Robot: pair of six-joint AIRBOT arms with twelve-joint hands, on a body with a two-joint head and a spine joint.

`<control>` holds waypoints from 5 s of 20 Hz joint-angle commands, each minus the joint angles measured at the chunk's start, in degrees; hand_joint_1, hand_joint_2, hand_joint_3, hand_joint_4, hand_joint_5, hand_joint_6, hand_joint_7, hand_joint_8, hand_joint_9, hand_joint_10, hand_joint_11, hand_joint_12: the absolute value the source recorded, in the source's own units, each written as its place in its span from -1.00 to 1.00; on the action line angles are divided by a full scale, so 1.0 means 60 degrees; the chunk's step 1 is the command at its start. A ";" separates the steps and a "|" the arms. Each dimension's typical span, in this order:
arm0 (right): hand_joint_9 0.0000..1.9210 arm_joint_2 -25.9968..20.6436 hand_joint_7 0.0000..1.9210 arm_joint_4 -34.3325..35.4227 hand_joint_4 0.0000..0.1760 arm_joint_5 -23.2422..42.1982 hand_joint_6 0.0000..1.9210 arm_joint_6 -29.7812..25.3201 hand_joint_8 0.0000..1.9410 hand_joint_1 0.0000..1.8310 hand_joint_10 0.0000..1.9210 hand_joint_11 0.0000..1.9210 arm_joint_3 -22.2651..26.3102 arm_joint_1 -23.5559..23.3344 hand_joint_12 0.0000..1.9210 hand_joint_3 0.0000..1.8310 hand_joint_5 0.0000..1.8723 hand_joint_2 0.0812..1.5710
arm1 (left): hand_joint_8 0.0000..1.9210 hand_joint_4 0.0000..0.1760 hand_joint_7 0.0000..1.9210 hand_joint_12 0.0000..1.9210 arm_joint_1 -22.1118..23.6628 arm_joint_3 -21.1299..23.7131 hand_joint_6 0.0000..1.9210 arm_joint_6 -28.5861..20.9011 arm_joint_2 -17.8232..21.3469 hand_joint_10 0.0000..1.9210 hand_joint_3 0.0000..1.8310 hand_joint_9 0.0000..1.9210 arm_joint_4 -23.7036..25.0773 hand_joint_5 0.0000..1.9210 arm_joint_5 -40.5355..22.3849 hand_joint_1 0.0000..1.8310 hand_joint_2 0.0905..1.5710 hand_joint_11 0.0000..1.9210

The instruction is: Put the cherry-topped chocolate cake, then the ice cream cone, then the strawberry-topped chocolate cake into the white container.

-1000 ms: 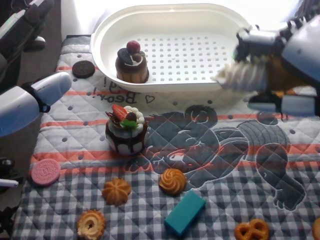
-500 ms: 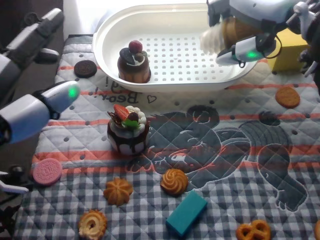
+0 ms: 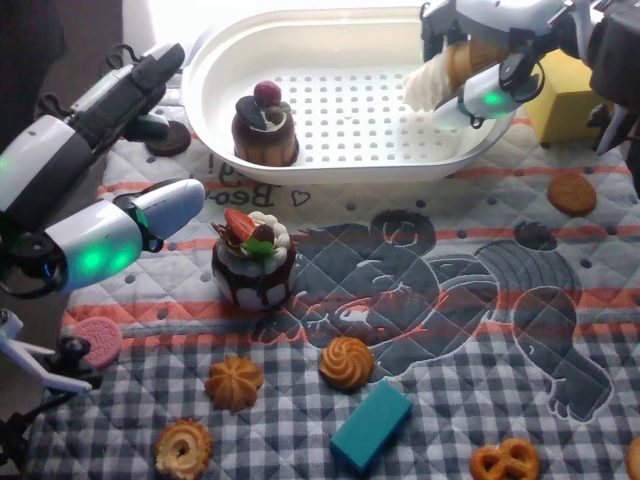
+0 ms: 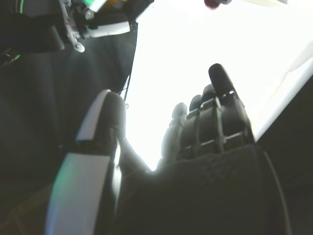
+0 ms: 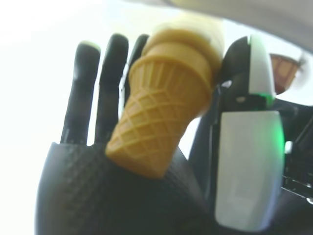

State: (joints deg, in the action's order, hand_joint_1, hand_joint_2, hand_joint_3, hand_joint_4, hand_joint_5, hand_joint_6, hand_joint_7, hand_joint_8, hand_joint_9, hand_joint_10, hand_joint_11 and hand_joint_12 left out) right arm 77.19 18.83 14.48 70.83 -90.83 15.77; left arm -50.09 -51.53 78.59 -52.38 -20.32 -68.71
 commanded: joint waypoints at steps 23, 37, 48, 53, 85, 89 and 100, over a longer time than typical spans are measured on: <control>-0.98 -0.4340 -1.00 -0.1505 -0.37 0.5766 -1.00 -0.0383 -1.00 -0.28 -0.98 -1.00 0.5767 0.2957 -0.59 -1.00 -1.00 0.37 | -1.00 0.07 -1.00 -0.43 -0.0671 0.0456 -1.00 0.0010 0.0761 -1.00 -1.00 -1.00 -0.0563 -0.94 -0.1286 -0.11 0.47 -1.00; -1.00 -0.5516 -1.00 -0.1092 -0.90 0.9225 -1.00 -0.1698 -1.00 -0.21 -1.00 -1.00 0.7301 0.7048 -0.69 -1.00 -1.00 0.39 | -0.99 -0.71 -0.97 0.11 -0.0009 -0.0151 -0.99 0.0278 0.0436 -0.97 -1.00 -0.92 0.0216 -0.98 0.1894 -0.05 0.25 -1.00; -1.00 -0.5515 -1.00 -0.1121 -0.66 0.9297 -1.00 -0.1729 -1.00 -0.28 -1.00 -1.00 0.7346 0.7179 -0.72 -1.00 -1.00 0.38 | -1.00 -0.19 -1.00 -0.20 0.1034 -0.0958 -1.00 0.0541 -0.0389 -1.00 -1.00 -1.00 0.0896 -1.00 0.3781 0.08 0.28 -1.00; -1.00 -0.5504 -1.00 -0.1121 -0.78 0.9323 -1.00 -0.1734 -1.00 -0.26 -1.00 -1.00 0.7335 0.7203 -0.69 -1.00 -1.00 0.39 | -0.99 -0.14 -0.97 0.22 0.1358 -0.1312 -0.99 0.0681 -0.0803 -0.95 -1.00 -0.92 0.1091 -0.96 0.4481 0.02 0.30 -1.00; -1.00 -0.5295 -1.00 -0.1036 -0.66 0.9430 -1.00 -0.1889 -1.00 -0.30 -1.00 -1.00 0.7247 0.7341 -0.89 -1.00 -1.00 0.46 | 0.73 -1.00 -0.49 1.00 0.5455 -0.3865 0.53 0.2995 -0.2784 0.99 -1.00 -0.71 0.0080 -0.71 0.6736 0.39 0.63 -0.67; -1.00 -0.5285 -1.00 -0.1038 -0.58 0.9429 -1.00 -0.1922 -1.00 -0.28 -1.00 -1.00 0.7247 0.7375 -0.64 -1.00 -1.00 0.45 | 0.80 -0.78 -0.44 1.00 0.5766 -0.4824 0.71 0.3112 -0.3574 0.81 -1.00 -0.73 -0.0394 -0.47 0.7430 0.15 0.74 -0.82; -1.00 -0.5269 -1.00 -0.1038 -0.75 0.9429 -1.00 -0.1961 -1.00 -0.27 -1.00 -1.00 0.7227 0.7376 -0.43 -1.00 -1.00 0.47 | -1.00 0.51 -0.84 0.91 0.5679 -0.5426 -0.96 0.3163 -0.4226 -0.43 -1.00 -0.99 -0.0792 -0.84 0.7819 -0.04 0.30 -1.00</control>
State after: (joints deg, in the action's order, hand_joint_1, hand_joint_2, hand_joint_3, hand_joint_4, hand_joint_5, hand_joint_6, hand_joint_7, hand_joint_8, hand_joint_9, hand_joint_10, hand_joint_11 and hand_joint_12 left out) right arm 45.71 12.84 63.86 59.29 -47.27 60.27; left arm -16.03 -84.12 97.91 -77.95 -25.23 -17.56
